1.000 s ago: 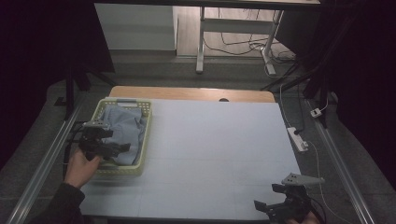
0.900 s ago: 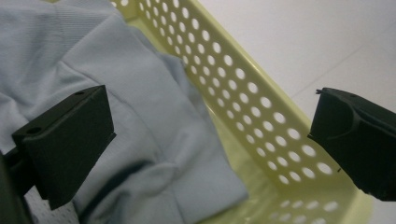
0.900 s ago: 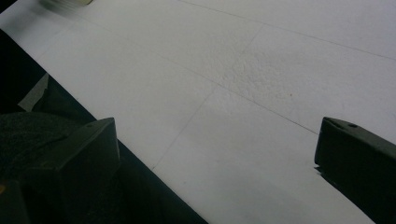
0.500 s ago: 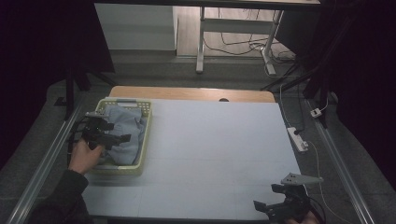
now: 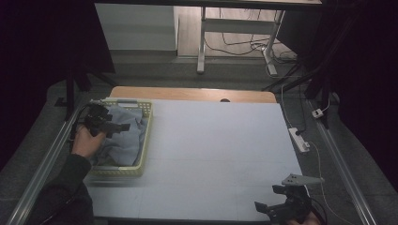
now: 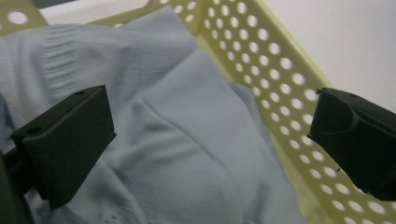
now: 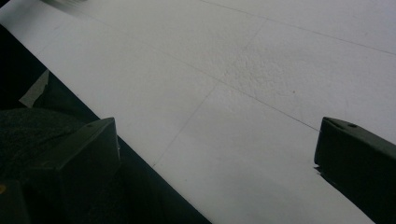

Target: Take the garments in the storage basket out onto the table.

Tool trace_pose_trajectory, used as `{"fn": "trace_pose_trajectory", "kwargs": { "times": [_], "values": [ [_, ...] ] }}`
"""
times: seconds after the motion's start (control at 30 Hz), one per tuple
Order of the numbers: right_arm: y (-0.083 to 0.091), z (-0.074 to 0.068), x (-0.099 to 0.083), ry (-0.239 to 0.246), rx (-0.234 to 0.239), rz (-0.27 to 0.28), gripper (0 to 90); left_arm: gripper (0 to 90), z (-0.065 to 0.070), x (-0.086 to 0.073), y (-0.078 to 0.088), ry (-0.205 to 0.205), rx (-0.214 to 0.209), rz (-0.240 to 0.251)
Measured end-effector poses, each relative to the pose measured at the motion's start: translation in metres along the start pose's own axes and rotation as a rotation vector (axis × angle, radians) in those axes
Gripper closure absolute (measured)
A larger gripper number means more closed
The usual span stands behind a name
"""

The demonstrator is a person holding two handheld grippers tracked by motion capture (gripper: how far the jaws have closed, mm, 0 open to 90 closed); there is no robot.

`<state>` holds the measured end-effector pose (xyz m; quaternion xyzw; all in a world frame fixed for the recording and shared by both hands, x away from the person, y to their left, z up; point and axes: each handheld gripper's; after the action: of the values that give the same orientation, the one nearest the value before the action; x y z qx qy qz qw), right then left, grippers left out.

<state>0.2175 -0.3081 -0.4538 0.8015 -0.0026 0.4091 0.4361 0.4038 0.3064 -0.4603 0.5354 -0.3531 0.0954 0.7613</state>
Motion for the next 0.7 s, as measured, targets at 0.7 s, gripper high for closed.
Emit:
{"fn": "trace_pose_trajectory", "kwargs": {
  "times": [0.7],
  "values": [
    [0.0, 0.0, 0.0, 0.004, 0.004, -0.004, 0.1, 0.0, -0.03, 0.001, -0.04, 0.054, 0.015, -0.206]
  ]
}}
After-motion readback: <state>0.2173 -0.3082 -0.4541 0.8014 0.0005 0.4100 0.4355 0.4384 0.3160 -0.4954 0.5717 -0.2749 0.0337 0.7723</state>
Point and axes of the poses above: each handheld gripper's, and its own axes: y roughly backward along the jaws, x roughly out of its top, z roughly to its right, and after that the axes turned 3 degrees about x, right-handed
